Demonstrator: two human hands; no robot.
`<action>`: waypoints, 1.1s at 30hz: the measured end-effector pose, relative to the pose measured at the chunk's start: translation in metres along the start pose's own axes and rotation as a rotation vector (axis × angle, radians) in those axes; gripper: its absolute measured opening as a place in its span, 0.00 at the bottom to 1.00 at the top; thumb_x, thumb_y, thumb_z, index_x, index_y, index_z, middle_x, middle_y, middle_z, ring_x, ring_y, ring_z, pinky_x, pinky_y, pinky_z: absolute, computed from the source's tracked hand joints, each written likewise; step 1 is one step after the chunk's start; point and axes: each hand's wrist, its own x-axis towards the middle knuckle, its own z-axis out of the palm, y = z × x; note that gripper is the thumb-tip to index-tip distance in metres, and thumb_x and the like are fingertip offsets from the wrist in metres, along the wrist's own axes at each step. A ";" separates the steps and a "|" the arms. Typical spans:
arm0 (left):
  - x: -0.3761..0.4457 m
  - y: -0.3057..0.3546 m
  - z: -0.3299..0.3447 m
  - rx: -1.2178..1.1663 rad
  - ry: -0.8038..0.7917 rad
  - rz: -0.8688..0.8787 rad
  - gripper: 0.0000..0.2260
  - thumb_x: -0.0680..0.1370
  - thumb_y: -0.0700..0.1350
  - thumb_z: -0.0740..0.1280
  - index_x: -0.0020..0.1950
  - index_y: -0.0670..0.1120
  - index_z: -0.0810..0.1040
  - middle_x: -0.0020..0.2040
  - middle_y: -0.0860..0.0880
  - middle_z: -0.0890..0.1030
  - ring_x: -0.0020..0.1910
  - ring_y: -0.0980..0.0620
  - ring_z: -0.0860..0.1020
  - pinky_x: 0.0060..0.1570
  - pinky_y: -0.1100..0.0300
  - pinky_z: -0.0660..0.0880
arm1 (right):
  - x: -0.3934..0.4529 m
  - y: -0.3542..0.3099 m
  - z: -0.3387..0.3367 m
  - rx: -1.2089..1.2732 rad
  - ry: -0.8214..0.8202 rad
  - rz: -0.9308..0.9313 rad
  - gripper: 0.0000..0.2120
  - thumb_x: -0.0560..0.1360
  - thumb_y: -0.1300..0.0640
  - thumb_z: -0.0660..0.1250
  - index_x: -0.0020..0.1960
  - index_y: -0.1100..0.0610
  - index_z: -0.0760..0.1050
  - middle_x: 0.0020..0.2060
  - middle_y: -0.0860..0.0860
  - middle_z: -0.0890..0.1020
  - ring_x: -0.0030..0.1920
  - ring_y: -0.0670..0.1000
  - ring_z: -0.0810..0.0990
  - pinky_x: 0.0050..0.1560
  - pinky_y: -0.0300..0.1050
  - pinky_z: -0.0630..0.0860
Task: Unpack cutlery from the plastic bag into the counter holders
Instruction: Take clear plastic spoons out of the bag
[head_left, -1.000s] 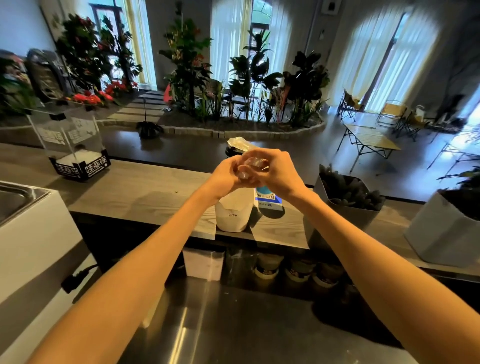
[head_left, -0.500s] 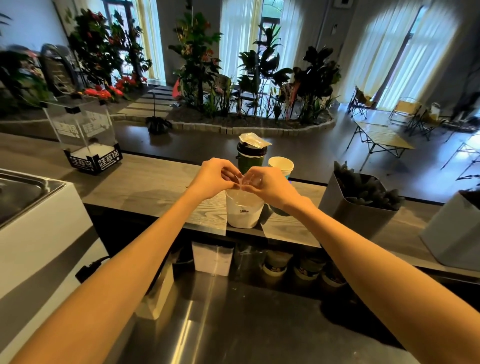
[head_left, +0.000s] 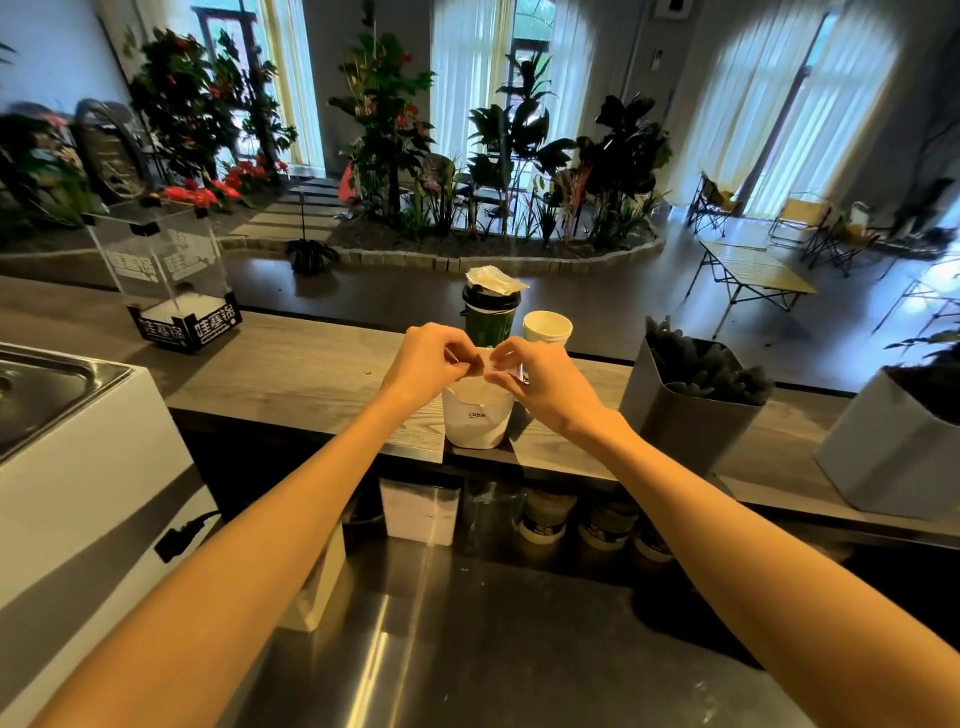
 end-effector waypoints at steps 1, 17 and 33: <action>-0.002 0.001 -0.001 0.001 0.004 -0.006 0.07 0.75 0.36 0.74 0.52 0.45 0.86 0.45 0.49 0.85 0.44 0.55 0.82 0.49 0.61 0.81 | -0.002 -0.001 -0.003 -0.006 0.005 -0.004 0.17 0.78 0.52 0.71 0.63 0.58 0.77 0.59 0.53 0.83 0.59 0.52 0.81 0.59 0.48 0.80; -0.123 0.064 0.051 -0.179 -0.209 0.034 0.05 0.75 0.43 0.75 0.50 0.46 0.84 0.43 0.54 0.84 0.42 0.62 0.82 0.44 0.69 0.77 | -0.197 0.018 -0.037 0.252 0.116 0.169 0.10 0.80 0.54 0.69 0.60 0.54 0.80 0.50 0.46 0.85 0.51 0.41 0.84 0.54 0.38 0.80; -0.391 0.104 0.281 -0.005 -0.944 0.301 0.07 0.77 0.43 0.68 0.52 0.47 0.85 0.50 0.48 0.85 0.50 0.49 0.82 0.52 0.53 0.78 | -0.535 0.083 0.020 -0.062 -0.547 0.739 0.16 0.77 0.52 0.72 0.64 0.49 0.78 0.57 0.48 0.83 0.49 0.45 0.82 0.57 0.42 0.79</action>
